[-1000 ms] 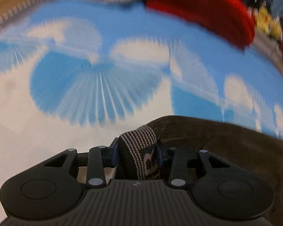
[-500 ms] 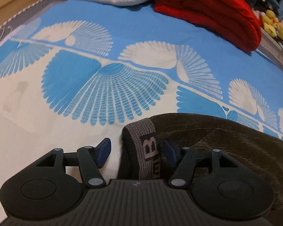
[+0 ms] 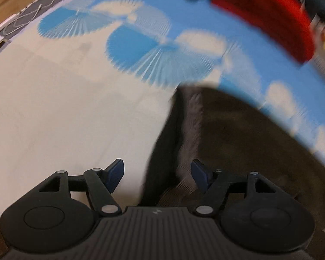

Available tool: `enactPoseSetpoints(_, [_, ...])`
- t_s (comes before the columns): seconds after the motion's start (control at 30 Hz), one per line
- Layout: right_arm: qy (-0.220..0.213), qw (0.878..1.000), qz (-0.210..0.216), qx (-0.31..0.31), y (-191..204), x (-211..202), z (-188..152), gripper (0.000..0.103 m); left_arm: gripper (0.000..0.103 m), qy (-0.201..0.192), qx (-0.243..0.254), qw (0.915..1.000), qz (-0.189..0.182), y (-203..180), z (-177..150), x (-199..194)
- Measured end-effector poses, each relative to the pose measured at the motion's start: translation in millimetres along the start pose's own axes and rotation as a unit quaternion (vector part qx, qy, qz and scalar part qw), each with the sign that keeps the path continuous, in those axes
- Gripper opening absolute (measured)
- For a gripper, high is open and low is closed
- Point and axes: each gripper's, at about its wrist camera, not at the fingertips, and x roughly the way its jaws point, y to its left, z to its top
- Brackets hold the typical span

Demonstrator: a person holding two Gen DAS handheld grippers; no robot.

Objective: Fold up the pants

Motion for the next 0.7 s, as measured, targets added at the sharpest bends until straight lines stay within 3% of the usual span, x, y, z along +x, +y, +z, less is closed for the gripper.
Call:
enactPoseSetpoints(0.07, [-0.017,0.999,0.019,-0.037,6,5,0,0.035,0.072,-0.02,0.011,0.9996,0.015,-3,5,0])
enactPoseSetpoints(0.1, [-0.024,0.997,0.023,-0.063,14,5,1,0.019,0.072,-0.035,0.014,0.9991,0.02,-3,9,-2])
enactPoseSetpoints(0.13, [-0.031,0.996,0.031,-0.081,21,5,3,0.013,0.072,-0.047,0.014,0.9985,0.026,-3,12,-4])
enactPoseSetpoints(0.27, [-0.053,0.995,0.019,-0.082,42,15,22,0.012,0.072,-0.057,0.011,0.9977,0.035,-3,15,-5])
enactPoseSetpoints(0.37, [-0.071,0.993,-0.017,-0.088,51,30,35,0.012,0.071,-0.051,0.035,0.9976,0.034,-11,13,0])
enactPoseSetpoints(0.53, [-0.049,0.996,-0.033,-0.07,47,45,56,0.019,0.071,-0.041,0.079,0.9957,0.024,-27,11,11])
enactPoseSetpoints(0.63, [-0.065,0.997,-0.017,-0.042,29,24,49,0.031,0.074,-0.011,0.098,0.9951,-0.002,-33,6,20])
enactPoseSetpoints(0.7, [-0.062,0.998,-0.018,-0.025,10,8,39,0.032,0.076,0.024,0.116,0.9929,-0.01,-37,-1,31])
